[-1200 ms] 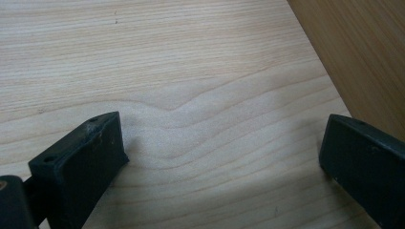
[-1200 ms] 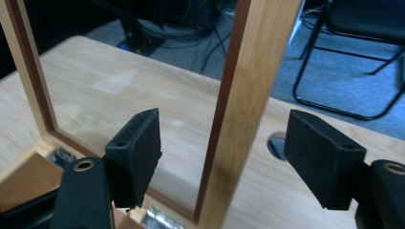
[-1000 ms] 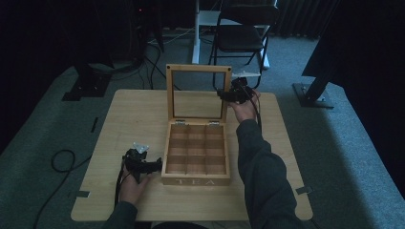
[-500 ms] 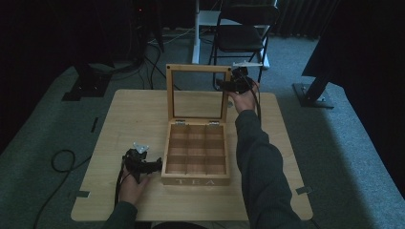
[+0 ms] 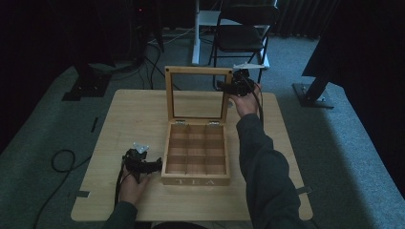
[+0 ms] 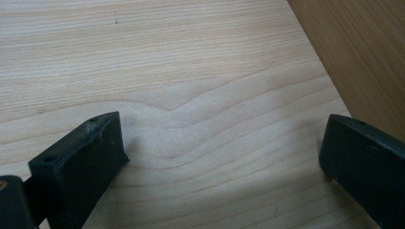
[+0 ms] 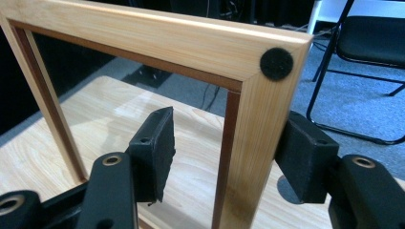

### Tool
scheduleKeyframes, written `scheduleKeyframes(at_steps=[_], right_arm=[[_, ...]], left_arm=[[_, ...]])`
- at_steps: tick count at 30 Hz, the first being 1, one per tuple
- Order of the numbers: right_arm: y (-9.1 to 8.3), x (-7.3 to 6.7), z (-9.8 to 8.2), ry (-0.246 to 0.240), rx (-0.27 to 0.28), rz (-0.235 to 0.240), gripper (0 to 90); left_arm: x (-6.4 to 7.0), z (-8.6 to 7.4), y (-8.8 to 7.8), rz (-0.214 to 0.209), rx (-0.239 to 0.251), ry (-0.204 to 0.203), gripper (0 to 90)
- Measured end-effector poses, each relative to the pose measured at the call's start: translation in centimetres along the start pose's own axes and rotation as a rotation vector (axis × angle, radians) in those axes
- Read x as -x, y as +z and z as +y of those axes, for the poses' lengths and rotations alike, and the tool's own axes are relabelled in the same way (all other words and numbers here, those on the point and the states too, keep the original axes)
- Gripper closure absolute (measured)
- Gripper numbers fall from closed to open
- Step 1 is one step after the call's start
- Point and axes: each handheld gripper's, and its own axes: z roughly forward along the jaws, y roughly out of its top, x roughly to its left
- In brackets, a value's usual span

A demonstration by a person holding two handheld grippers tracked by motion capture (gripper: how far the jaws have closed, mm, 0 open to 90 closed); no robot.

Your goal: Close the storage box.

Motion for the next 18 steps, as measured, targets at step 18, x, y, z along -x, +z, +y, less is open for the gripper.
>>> scheduleKeyframes(at_steps=[18], right_arm=[[-4.0, -2.1, -1.4, -0.021, 0.006, 0.017, 44.8]], left_arm=[[0.0, 0.0, 0.0, 0.000, -0.001, 0.000, 1.6]])
